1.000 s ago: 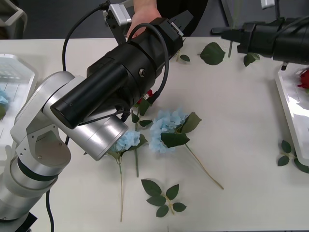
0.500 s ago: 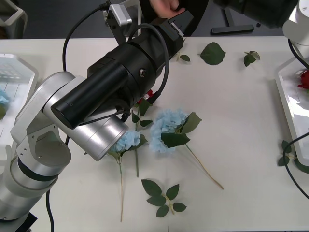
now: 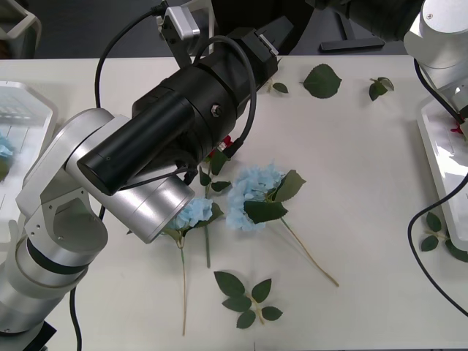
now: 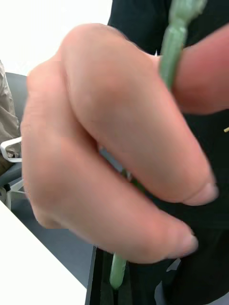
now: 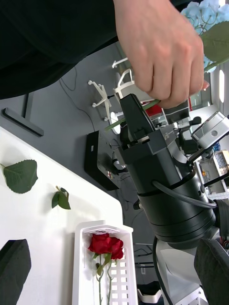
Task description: Place the red flowers into the right box and the blue flowers into the left box. If a person shows an open palm, hand one flower to the person first, then continue sorting.
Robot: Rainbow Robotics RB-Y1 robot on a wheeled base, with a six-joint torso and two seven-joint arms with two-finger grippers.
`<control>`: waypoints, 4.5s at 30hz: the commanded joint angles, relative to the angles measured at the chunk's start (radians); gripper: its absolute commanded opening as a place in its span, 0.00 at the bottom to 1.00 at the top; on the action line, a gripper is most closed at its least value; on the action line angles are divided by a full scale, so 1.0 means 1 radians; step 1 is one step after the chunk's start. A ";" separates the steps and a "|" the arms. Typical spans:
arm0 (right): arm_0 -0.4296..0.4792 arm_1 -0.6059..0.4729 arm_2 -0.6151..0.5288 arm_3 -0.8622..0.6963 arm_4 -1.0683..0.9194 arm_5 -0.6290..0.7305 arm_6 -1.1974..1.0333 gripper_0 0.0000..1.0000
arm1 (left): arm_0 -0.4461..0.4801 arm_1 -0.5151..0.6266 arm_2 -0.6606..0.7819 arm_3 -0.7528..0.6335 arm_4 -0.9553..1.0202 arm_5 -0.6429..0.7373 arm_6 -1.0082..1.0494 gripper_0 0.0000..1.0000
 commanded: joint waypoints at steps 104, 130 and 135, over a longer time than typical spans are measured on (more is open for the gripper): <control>0.379 0.087 0.537 -0.464 1.256 0.877 -1.521 0.00 | 0.677 0.354 0.386 0.360 1.564 0.303 -2.051 1.00; 0.267 0.015 0.166 -0.508 0.799 0.875 -1.107 0.00 | 0.475 0.201 0.064 0.360 1.116 0.058 -1.623 1.00; 0.152 0.069 0.158 -0.413 0.681 0.817 -1.009 0.00 | 0.467 0.193 0.068 0.360 1.056 0.056 -1.618 1.00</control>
